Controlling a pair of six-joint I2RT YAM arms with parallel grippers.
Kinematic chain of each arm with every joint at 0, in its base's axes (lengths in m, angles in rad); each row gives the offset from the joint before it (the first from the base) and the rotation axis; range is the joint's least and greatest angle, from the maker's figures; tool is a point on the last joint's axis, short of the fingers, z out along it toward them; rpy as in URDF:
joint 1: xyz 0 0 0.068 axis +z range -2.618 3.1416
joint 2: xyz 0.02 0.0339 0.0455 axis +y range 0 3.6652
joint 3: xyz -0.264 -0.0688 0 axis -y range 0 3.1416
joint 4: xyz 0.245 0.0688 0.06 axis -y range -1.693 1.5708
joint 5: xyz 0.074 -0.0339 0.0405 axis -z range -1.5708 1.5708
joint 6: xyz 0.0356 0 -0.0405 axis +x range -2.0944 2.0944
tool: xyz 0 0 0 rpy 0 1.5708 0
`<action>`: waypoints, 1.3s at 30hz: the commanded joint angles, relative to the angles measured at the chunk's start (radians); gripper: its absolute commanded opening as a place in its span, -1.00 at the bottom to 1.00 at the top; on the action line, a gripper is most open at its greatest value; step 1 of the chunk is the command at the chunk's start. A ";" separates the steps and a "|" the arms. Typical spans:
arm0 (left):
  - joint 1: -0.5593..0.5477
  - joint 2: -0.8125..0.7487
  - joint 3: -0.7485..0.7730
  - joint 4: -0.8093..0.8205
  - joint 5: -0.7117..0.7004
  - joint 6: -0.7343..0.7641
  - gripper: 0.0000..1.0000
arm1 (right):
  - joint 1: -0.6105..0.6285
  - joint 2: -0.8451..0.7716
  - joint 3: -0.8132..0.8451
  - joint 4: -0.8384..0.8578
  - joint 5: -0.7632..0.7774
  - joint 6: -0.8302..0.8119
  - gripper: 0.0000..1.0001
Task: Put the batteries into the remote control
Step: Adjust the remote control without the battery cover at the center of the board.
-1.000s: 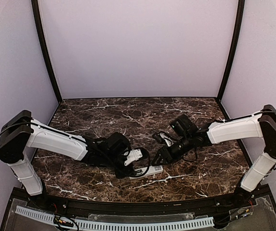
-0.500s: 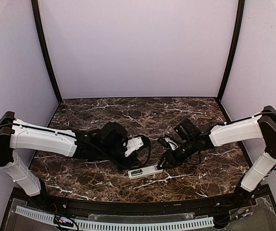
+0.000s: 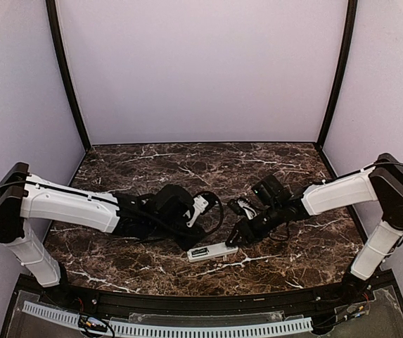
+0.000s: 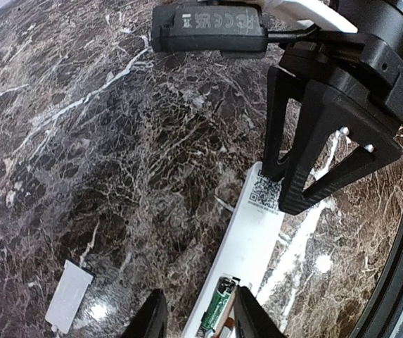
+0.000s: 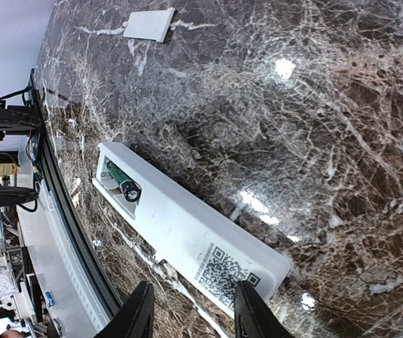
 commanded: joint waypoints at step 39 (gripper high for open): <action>-0.045 -0.140 -0.163 0.006 -0.044 -0.157 -0.29 | -0.005 0.038 -0.057 0.075 -0.138 -0.081 -0.30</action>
